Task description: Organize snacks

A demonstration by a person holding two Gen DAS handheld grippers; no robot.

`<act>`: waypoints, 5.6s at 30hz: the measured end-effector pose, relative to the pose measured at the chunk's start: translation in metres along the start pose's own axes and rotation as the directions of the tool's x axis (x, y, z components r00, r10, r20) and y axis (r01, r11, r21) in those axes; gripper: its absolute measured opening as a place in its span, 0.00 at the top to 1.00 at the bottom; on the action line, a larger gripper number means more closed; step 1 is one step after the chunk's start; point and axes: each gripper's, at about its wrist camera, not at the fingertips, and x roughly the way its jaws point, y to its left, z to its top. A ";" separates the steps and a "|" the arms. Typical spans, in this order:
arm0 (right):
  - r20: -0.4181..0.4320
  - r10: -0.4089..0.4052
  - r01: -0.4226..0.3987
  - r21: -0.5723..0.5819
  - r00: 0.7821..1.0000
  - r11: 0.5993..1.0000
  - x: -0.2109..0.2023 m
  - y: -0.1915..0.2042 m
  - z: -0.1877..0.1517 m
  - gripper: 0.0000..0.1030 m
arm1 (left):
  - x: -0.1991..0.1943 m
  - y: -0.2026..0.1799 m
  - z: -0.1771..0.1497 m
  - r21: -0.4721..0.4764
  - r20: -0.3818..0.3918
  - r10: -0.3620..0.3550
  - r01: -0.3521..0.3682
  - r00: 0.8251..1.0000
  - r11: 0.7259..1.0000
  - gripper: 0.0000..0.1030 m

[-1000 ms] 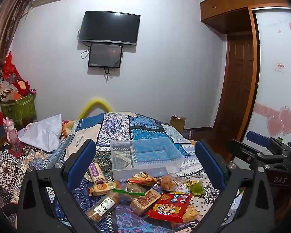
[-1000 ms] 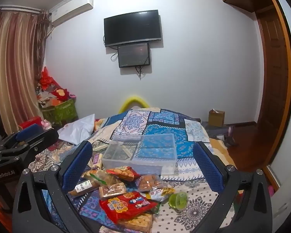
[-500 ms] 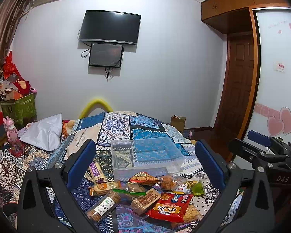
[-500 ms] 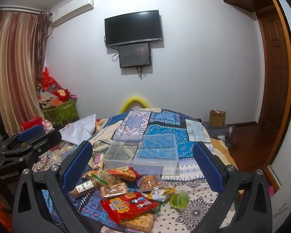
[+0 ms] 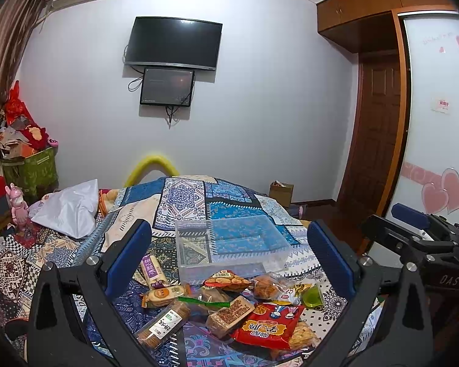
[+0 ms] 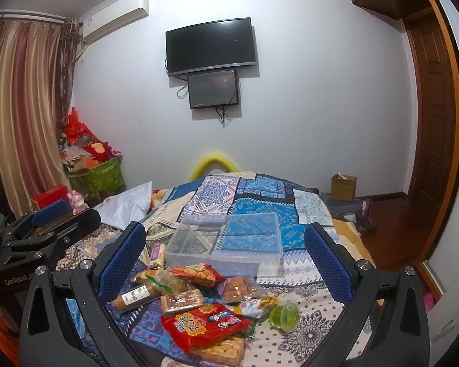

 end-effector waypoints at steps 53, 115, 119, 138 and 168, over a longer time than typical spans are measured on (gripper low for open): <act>-0.084 -0.001 0.006 0.058 0.996 0.998 0.025 -0.024 -0.021 0.00 | 0.033 0.006 -0.020 0.042 -0.086 0.010 -0.007 0.996 0.999 0.00; -0.459 0.000 0.086 0.166 0.888 0.982 0.116 -0.099 -0.108 0.46 | 0.138 0.103 -0.124 -0.072 -0.529 0.073 -0.130 0.845 0.989 0.67; -0.406 0.006 0.066 0.164 0.914 0.984 0.119 -0.097 -0.086 0.46 | 0.136 0.101 -0.105 -0.076 -0.487 0.076 -0.129 0.870 0.989 0.67; -0.288 0.067 -0.044 0.085 0.955 0.995 0.169 -0.060 -0.027 0.46 | 0.178 0.093 -0.016 -0.056 -0.313 0.050 -0.071 0.949 0.996 0.67; -0.532 0.068 -0.103 -0.038 0.844 0.994 0.281 -0.048 -0.048 0.46 | 0.320 0.083 -0.061 -0.036 -0.553 0.023 -0.051 0.833 0.998 0.67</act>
